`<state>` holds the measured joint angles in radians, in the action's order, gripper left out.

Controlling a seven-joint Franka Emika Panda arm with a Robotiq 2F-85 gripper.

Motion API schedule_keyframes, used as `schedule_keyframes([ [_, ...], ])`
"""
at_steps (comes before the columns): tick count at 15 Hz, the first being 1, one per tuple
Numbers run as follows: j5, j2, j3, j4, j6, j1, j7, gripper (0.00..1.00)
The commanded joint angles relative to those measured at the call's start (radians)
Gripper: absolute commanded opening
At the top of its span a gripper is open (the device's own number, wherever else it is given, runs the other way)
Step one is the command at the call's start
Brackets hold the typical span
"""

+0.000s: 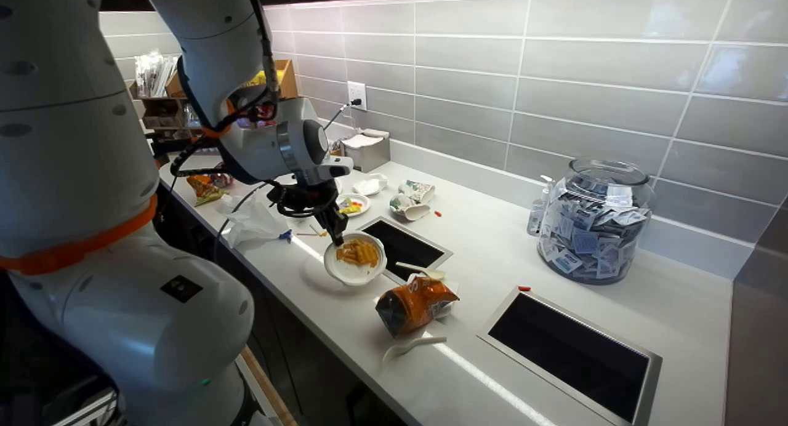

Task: Pour the contents from the white plate into the left bin

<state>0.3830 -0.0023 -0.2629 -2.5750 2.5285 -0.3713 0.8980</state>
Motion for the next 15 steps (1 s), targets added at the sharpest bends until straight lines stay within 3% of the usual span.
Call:
schedule_keyframes([
  [1,0.038,-0.038,-0.03,-0.003,-0.036,0.016,0.032,0.01],
  [15,0.131,-0.04,-0.052,0.072,-0.032,0.056,0.015,0.01],
])
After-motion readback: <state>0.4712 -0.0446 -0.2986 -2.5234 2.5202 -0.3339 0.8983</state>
